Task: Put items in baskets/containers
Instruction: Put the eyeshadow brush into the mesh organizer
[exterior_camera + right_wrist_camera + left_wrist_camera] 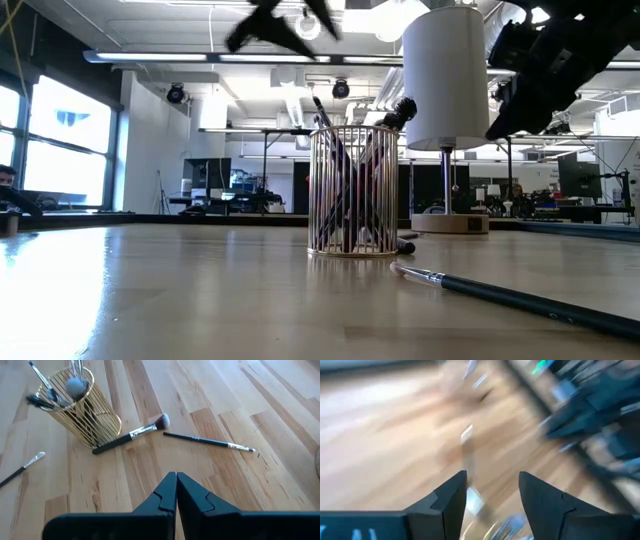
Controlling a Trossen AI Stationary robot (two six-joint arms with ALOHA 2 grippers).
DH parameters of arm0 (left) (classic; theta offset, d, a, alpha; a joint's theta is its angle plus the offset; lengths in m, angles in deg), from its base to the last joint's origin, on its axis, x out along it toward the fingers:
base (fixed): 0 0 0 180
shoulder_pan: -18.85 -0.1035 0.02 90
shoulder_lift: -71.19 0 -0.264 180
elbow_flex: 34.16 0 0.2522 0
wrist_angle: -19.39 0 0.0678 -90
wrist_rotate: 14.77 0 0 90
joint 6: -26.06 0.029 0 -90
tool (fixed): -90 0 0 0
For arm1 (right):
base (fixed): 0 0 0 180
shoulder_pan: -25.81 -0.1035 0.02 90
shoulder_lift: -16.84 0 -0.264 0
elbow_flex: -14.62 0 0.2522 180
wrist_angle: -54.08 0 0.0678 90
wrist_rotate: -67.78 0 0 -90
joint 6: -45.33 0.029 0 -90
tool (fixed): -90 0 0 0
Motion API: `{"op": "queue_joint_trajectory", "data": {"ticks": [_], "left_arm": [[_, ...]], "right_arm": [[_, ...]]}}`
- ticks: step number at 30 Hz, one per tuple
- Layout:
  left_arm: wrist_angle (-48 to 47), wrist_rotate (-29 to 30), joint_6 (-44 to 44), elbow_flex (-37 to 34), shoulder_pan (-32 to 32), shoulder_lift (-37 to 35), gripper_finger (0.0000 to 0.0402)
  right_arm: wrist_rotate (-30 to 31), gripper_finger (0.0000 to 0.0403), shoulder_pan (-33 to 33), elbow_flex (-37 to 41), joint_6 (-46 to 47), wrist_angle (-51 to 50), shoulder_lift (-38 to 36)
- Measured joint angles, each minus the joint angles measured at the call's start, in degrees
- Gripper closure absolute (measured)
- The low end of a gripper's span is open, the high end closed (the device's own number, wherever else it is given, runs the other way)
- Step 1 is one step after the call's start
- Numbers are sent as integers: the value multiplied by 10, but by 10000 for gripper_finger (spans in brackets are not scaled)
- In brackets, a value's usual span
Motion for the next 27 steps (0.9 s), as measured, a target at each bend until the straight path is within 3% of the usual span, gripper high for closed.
{"op": "queue_joint_trajectory", "data": {"ticks": [4, 11, 19, 27], "left_arm": [[-176, -80, -52, 31, -29, 13, 244], [-199, -153, -14, -14, -53, 12, 386], [-117, -185, 104, -116, -56, -22, 398], [-41, -192, 187, -273, -108, -176, 400]], "right_arm": [[0, 396, 0, 0, -1, 13, 0], [0, 396, 0, 0, 4, 26, 0], [18, 402, -17, -5, 71, 108, 47], [180, 402, -51, -144, 120, 107, 249]]}}
